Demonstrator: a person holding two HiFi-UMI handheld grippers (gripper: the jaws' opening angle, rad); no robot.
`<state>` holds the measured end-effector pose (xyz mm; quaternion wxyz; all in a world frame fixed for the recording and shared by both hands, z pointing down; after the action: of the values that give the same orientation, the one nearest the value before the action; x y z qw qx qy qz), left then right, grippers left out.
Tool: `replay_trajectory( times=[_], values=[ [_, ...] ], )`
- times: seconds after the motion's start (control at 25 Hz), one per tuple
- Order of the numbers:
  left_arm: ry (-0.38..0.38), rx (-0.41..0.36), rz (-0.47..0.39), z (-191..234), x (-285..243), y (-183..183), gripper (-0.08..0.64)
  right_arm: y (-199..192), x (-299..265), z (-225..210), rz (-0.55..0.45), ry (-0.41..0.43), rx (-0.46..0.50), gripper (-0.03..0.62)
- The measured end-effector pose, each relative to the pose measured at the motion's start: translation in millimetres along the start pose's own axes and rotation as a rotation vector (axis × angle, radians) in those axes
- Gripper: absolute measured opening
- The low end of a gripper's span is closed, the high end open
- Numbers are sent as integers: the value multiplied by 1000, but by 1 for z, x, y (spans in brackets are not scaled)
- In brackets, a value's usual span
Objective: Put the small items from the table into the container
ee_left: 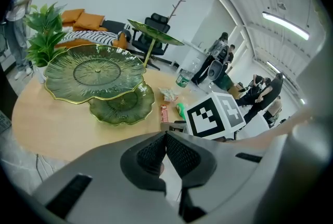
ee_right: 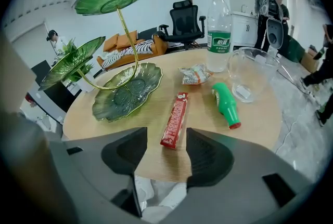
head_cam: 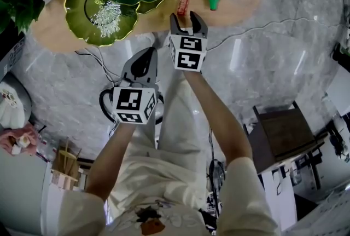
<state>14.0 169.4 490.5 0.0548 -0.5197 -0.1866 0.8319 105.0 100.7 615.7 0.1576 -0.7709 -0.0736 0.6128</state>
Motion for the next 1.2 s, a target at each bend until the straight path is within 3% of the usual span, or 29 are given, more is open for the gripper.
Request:
replay_trajectory(
  times=[0.72,0.88,1.0,1.2],
  values=[
    [-12,1,20,2,-17,-3,8,7,-24,-3,39,-10,-1,216],
    [-19,0,17,-1,-15,0,8,5,-27,-7,74,-54,21,212],
    [-20,-6,17,0,-15,2,8,5,-28,-12,82,-98,38,147],
    [-22,-6,16,2,-15,5,8,7,-28,-15,97,-102,62,122]
  ],
)
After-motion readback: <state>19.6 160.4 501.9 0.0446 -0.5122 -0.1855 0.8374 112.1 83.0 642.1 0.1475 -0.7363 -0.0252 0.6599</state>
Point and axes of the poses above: the fingertips, and each gripper's own axes: x backward along the fingers, z to its left, y out of its top, the point moved 1 cm from there along x, backward along the fingers, and after that the axes turned 13 degrees about z, right-handed, at the moved point
